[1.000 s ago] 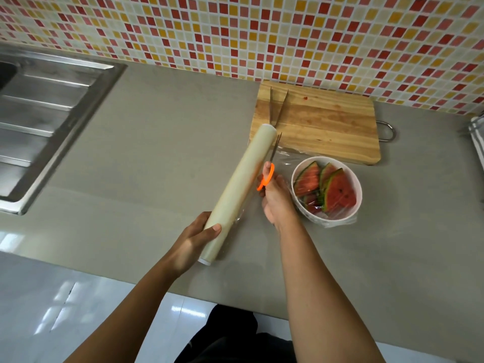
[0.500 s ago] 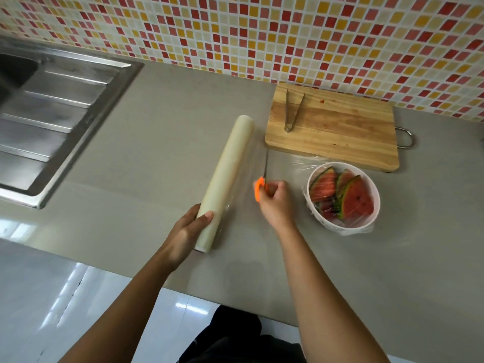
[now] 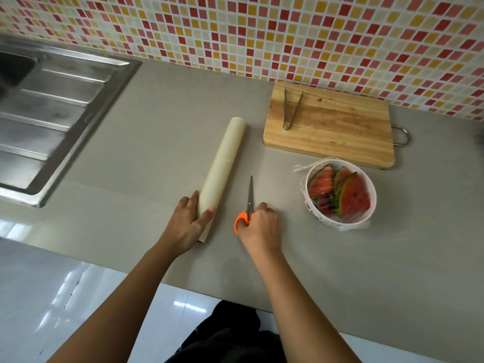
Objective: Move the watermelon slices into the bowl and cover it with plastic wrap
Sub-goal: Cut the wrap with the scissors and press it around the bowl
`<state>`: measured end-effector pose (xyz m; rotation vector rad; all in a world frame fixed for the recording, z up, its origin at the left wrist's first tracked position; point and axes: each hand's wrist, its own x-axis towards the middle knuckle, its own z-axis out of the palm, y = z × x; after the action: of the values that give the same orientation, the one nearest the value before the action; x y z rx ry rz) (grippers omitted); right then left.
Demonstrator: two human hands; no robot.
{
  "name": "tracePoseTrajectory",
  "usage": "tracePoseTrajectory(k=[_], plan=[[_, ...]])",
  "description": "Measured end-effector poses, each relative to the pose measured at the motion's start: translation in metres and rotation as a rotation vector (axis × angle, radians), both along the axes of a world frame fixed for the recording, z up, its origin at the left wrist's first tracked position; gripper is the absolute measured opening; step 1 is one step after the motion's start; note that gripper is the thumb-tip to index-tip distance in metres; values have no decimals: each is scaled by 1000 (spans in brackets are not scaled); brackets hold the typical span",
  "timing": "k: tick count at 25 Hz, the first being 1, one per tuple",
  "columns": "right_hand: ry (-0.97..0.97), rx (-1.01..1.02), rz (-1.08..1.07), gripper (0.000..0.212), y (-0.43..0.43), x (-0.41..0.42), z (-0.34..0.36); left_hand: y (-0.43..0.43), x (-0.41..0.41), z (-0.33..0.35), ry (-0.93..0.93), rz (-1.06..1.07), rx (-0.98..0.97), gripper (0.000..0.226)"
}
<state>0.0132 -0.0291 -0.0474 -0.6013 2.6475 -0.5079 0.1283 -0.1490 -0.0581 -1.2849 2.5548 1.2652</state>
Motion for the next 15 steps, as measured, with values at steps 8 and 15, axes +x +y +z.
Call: tracePoseTrajectory(k=[8,15], plan=[[216,-518,-44,36,16,-25,41,6,-7,22,42,74,-137,88],[88,-640,-693,59,131,-181,31,84,-121,30,402,136,351,54]])
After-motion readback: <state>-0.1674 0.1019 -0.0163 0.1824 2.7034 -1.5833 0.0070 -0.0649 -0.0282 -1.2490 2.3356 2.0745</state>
